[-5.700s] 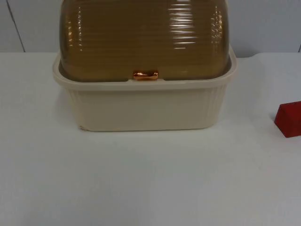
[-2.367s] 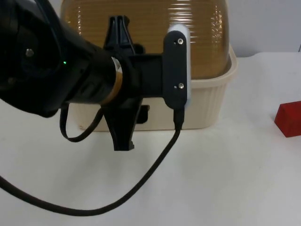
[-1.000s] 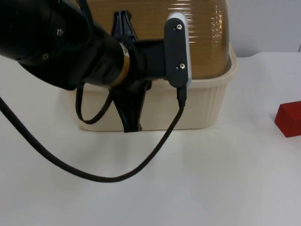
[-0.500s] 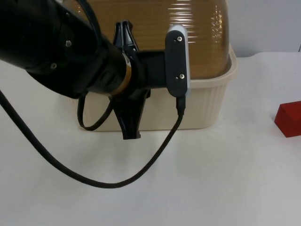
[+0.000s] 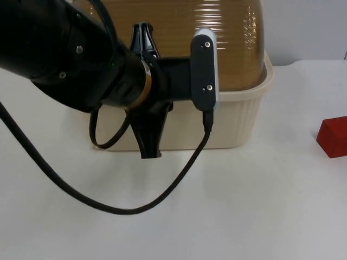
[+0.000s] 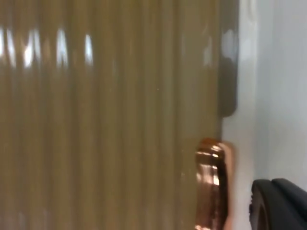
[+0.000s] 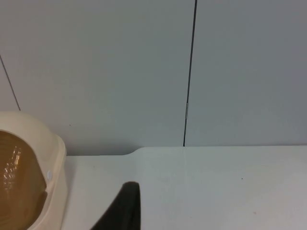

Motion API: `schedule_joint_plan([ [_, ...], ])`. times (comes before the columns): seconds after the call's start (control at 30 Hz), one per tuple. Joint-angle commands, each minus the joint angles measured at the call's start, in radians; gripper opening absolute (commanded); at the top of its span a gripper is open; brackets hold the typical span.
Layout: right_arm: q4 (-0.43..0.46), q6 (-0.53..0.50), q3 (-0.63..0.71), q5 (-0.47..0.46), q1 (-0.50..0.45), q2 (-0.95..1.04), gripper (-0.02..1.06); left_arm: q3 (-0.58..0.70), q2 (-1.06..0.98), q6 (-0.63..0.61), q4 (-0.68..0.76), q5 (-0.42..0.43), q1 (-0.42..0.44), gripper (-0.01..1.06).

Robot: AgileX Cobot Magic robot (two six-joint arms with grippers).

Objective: Open the box lid with the left hand, place the block into the box with the right hand, then close the box lid with the left hand.

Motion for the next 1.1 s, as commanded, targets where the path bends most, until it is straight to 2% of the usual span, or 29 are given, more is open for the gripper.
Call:
schedule_joint_plan([
  [0.0,-0.010,-0.008,-0.004,-0.005,-0.005,0.000,1.05,-0.014,-0.001,0.000,0.000,0.013,0.000,0.00],
  [0.5,-0.010,-0.008,-0.004,-0.007,-0.005,0.000,1.05,-0.037,0.023,0.000,0.000,0.061,0.010,0.00],
  [0.6,-0.010,-0.008,-0.004,-0.007,-0.005,0.000,1.05,-0.037,0.016,0.000,0.000,0.110,0.010,0.00],
  [0.87,-0.010,-0.008,-0.004,-0.007,-0.005,0.000,1.05,-0.056,-0.007,0.000,0.000,0.116,0.010,0.00],
  [1.07,-0.010,-0.008,-0.004,-0.005,-0.005,0.000,1.05,-0.121,-0.007,0.000,0.000,0.122,0.010,0.00],
])
